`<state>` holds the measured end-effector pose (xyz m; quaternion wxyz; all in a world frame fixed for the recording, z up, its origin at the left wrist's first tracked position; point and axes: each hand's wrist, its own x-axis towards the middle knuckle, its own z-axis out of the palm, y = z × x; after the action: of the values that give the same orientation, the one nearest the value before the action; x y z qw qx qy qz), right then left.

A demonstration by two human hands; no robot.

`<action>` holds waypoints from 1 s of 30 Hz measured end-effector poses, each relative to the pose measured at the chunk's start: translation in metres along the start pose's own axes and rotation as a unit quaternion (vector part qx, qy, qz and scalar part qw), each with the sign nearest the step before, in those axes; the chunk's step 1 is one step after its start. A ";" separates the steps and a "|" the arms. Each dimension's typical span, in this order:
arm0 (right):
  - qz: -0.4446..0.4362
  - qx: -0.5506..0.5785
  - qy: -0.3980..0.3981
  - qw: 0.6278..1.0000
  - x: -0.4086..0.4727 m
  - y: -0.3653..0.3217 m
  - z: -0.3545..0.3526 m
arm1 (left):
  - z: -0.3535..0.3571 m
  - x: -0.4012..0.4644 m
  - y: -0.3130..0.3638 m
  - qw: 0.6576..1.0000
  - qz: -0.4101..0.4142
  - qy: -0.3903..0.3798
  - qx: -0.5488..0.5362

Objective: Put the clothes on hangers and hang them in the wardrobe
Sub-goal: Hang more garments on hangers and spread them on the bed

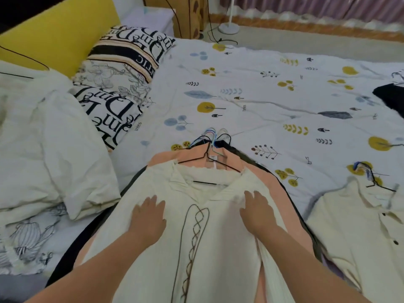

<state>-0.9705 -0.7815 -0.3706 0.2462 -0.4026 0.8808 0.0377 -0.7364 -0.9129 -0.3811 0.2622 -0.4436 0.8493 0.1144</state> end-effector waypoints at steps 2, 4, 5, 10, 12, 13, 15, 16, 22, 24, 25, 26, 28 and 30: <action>0.017 0.009 0.038 0.999 0.030 0.000 0.004 | 0.014 0.020 -0.003 1.000 -0.006 0.016 0.024; 0.036 0.031 0.075 0.996 0.057 0.002 0.008 | 0.028 0.034 -0.007 0.999 0.003 0.008 0.049; 0.049 0.038 0.085 0.994 0.068 0.002 0.009 | 0.035 0.038 -0.009 0.998 0.009 0.000 0.062; 0.108 -0.019 0.070 0.991 0.103 -0.004 0.009 | 0.050 0.048 -0.012 0.997 0.017 -0.019 0.070; 0.107 -0.035 0.053 0.992 0.103 -0.006 0.003 | 0.051 0.050 -0.014 0.997 0.021 -0.028 0.063; 0.094 -0.039 0.048 0.994 0.098 -0.006 0.000 | 0.050 0.049 -0.014 0.997 0.021 -0.034 0.061; 0.057 -0.023 0.059 0.996 0.084 -0.007 -0.005 | 0.042 0.047 -0.014 0.998 0.023 -0.039 0.052; 0.041 -0.014 0.074 0.996 0.073 -0.007 -0.007 | 0.037 0.046 -0.014 0.998 0.019 -0.045 0.043; -0.002 0.064 0.118 0.991 -0.002 -0.011 -0.039 | -0.011 0.024 -0.014 0.978 -0.026 0.157 -0.132; -0.006 0.070 0.125 0.990 -0.022 -0.013 -0.056 | -0.035 0.019 -0.021 0.950 -0.023 0.268 -0.161; -0.006 0.070 0.124 0.990 -0.030 -0.013 -0.064 | -0.050 0.016 -0.025 0.940 -0.033 0.296 -0.169; -0.005 0.071 0.129 0.989 -0.037 -0.012 -0.073 | -0.066 0.013 -0.030 0.934 -0.047 0.307 -0.177; -0.004 0.073 0.141 0.987 -0.053 -0.011 -0.094 | -0.100 0.005 -0.037 0.940 -0.032 0.300 -0.156; -0.006 0.085 0.156 0.984 -0.072 -0.009 -0.117 | -0.131 -0.011 -0.040 0.965 0.021 0.247 -0.089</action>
<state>-0.9715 -0.7685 -0.2338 0.1395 -0.3860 0.9061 -0.1021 -0.7437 -0.9839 -0.2640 0.0016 -0.4620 0.8831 0.0821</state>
